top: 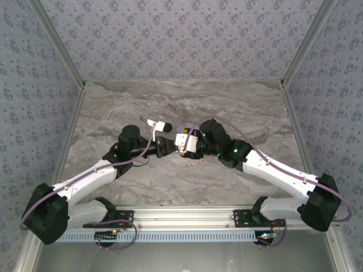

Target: Insert wireless bluetooth earbuds into charging case

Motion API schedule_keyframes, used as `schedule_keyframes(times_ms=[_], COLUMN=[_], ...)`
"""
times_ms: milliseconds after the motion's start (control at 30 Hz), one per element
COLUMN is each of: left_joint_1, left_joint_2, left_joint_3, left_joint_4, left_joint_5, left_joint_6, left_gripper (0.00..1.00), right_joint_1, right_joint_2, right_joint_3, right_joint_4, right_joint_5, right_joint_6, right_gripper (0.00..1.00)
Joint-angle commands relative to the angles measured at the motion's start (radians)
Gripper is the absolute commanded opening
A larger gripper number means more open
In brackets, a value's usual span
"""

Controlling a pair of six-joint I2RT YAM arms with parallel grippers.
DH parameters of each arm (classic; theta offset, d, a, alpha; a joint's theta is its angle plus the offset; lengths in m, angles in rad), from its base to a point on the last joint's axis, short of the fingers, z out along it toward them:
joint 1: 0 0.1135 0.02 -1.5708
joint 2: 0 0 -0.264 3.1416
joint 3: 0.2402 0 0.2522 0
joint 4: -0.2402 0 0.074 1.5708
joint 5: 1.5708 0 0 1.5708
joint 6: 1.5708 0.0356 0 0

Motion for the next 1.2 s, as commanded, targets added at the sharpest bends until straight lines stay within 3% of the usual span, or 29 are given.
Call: schedule_keyframes(times_ms=[0, 233, 367, 533, 833, 1167], left_joint_1=[-0.007, -0.041, -0.087, -0.12, -0.132, -0.136], left_joint_2=[-0.018, -0.11, -0.16, -0.176, -0.146, -0.142], left_joint_3=[0.026, 0.022, 0.013, 0.039, 0.093, 0.101], left_joint_4=[0.048, 0.033, 0.037, 0.021, -0.022, -0.046], left_joint_5=[-0.01, -0.125, -0.179, -0.179, -0.162, -0.168], left_joint_6=[0.052, 0.364, 0.593, 0.746, 0.818, 0.823], left_gripper=[0.2, 0.16, 0.12, 0.06, 0.0, 0.0], right_joint_1=[-0.024, -0.115, -0.18, -0.214, -0.13, -0.123], right_joint_2=[-0.013, -0.115, -0.206, -0.272, -0.207, -0.155], right_joint_3=[0.027, 0.012, -0.014, -0.02, 0.065, 0.117], right_joint_4=[-0.051, -0.12, -0.092, -0.06, -0.101, -0.09], right_joint_5=[-0.043, -0.22, -0.322, -0.34, -0.239, -0.223], right_joint_6=[0.037, 0.131, 0.207, 0.23, 0.135, 0.114], right_gripper=[0.67, 0.83, 0.82, 0.75, 0.75, 0.7])
